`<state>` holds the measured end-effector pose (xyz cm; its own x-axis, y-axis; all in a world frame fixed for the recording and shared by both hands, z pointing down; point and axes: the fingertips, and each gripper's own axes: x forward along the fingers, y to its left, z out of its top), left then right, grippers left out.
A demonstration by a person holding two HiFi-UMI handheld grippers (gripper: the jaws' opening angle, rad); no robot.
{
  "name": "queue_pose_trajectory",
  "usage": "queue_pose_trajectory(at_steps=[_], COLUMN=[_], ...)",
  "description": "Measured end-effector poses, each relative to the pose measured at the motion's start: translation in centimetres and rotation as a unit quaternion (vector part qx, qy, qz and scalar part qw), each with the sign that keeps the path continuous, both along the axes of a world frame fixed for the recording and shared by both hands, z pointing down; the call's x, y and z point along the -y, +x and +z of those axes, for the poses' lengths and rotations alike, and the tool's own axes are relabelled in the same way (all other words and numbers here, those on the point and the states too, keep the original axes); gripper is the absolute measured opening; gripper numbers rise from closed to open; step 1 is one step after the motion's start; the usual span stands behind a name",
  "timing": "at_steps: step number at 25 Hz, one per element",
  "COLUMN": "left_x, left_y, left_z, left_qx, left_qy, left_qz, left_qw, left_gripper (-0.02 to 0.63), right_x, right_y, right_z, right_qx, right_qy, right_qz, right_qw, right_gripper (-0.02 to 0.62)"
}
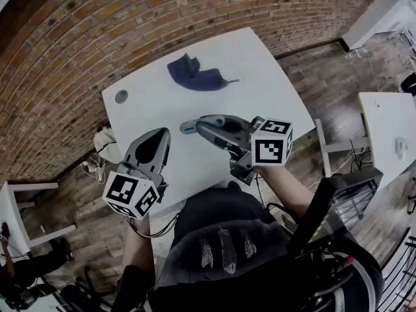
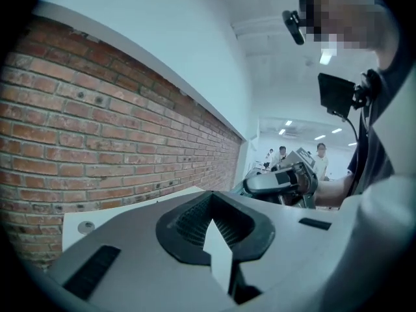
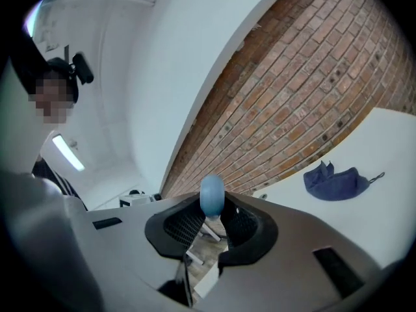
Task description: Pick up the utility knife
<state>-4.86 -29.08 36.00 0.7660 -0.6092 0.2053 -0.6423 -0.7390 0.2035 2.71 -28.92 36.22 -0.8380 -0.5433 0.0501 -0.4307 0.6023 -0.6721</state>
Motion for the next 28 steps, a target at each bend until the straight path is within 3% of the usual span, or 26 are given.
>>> queue_pose_trajectory(at_steps=[6,11,15,17,22,28], left_x=[-2.2,-5.4,-7.7,-8.3,-10.3,-11.1], left_y=[5.7,10.5,12.3,12.8,12.6,10.0], left_z=[0.1,0.5,0.4,0.4,2.0,2.0], left_qx=[0.029,-0.005,-0.041,-0.058,-0.046,-0.065], left_qy=[0.002,-0.022,-0.046,-0.061,-0.08,-0.083], left_qz=[-0.009,0.018,0.023,0.028,0.03,0.016], left_qw=[0.9995,0.9996,0.9978,0.9961,0.9953,0.9942], left_gripper=[-0.003,-0.003,0.009,0.01,0.074,0.086], right_x=[-3.1,-5.9,-8.0,-8.1,-9.3,-10.5], right_y=[4.9,10.6,12.3,12.5,10.4,7.2], right_z=[0.6,1.4,2.0,2.2,3.1,2.3], right_qx=[-0.027,0.04,0.08,0.099,0.115,0.123], right_qy=[0.025,-0.008,-0.027,-0.038,-0.055,-0.045], right_qz=[-0.001,0.013,0.0,-0.008,-0.048,-0.087], right_qw=[0.999,0.999,0.996,0.994,0.991,0.988], right_gripper=[0.071,0.071,0.071,0.071,0.071,0.071])
